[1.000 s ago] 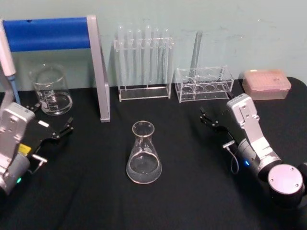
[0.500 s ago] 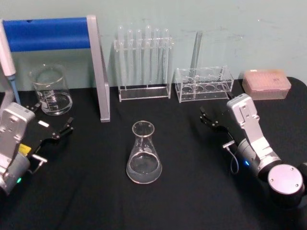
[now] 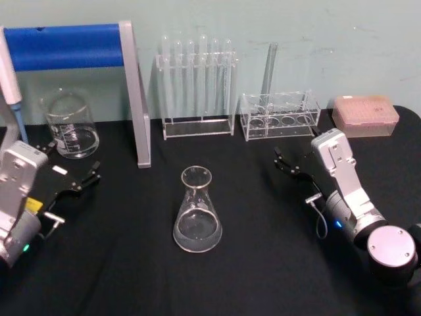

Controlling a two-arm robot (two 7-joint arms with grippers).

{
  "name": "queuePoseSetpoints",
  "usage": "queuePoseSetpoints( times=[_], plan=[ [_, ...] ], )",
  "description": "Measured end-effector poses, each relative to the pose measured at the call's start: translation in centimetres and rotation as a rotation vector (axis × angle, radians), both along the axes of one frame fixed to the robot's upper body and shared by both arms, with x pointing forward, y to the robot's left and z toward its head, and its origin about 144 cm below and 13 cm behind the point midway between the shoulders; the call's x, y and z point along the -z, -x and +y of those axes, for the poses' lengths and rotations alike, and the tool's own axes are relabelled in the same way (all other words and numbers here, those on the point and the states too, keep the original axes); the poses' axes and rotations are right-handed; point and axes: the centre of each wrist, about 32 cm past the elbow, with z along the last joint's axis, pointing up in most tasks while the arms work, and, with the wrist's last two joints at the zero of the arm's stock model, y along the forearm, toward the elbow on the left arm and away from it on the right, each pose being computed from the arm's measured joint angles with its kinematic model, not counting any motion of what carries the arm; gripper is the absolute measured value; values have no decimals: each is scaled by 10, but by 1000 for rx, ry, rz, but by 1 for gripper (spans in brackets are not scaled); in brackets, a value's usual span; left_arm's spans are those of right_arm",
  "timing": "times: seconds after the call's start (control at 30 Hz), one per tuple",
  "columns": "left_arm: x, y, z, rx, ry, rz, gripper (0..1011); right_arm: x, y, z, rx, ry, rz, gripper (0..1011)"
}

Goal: Grasp the erlenmeyer flask with one hand, shake it three times, then place it back.

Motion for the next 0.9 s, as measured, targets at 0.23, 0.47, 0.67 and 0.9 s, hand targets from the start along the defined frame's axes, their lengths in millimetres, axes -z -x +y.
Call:
queuePoseSetpoints(
  times=[0.23, 0.47, 0.67, 0.9],
  plan=[
    [0, 0, 0, 0, 0, 0, 1001, 0, 0, 0, 0, 0, 0, 1000],
    [0, 0, 0, 0, 0, 0, 1001, 0, 0, 0, 0, 0, 0, 1000],
    [0, 0, 0, 0, 0, 0, 1001, 0, 0, 0, 0, 0, 0, 1000],
    [0, 0, 0, 0, 0, 0, 1001, 0, 0, 0, 0, 0, 0, 1000]
  ],
)
